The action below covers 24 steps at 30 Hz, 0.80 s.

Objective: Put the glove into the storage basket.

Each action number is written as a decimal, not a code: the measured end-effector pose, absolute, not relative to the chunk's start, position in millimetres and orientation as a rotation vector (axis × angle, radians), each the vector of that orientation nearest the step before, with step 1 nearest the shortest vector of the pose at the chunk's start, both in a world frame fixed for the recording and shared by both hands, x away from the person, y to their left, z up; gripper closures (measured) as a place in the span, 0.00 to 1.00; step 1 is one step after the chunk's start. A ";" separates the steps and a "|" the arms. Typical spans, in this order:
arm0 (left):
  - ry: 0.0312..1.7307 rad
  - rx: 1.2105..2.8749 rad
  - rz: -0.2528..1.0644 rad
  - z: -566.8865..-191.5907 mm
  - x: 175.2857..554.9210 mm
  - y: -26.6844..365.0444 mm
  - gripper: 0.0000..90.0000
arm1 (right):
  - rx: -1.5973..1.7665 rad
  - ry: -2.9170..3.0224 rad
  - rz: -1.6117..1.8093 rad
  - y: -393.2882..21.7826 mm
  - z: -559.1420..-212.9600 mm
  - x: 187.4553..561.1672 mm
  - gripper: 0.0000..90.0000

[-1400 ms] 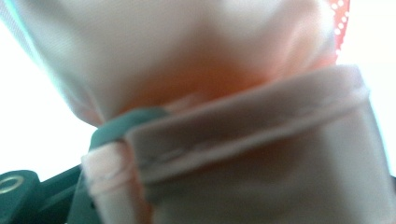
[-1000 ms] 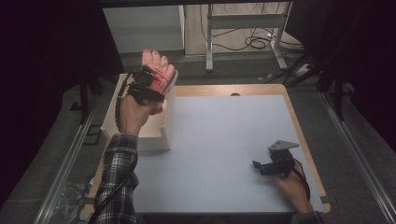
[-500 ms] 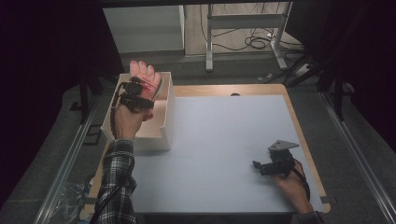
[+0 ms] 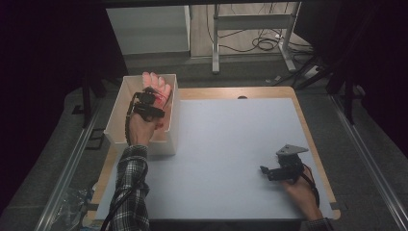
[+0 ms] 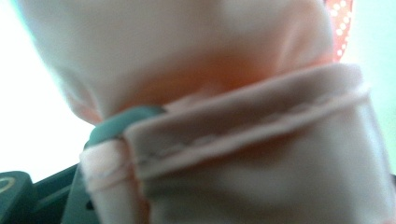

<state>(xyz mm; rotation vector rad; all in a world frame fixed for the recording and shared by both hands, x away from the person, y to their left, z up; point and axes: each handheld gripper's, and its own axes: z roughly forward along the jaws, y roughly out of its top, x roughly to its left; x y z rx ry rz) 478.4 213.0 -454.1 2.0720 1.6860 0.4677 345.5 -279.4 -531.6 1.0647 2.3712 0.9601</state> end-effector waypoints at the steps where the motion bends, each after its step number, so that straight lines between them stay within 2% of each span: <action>1: 1.686 2.072 0.468 -454.1 478.4 213.0 0.46 | 1.065 2.371 0.960 -279.4 -531.6 345.5 0.11; 13: 1.729 2.152 0.409 -475.5 489.3 200.0 0.44 | 1.064 2.371 0.960 -279.4 -531.6 345.5 0.11; 18: 1.755 2.185 0.340 -483.2 494.2 197.6 0.32 | 1.064 2.371 0.960 -279.4 -531.6 345.5 0.11; 22: 1.760 2.200 0.337 -482.8 494.0 198.3 0.21 | 1.064 2.371 0.960 -279.4 -531.6 345.5 0.11; 24: 1.763 2.203 0.345 -482.7 493.4 199.3 0.20 | 1.064 2.371 0.960 -279.4 -531.6 345.5 0.11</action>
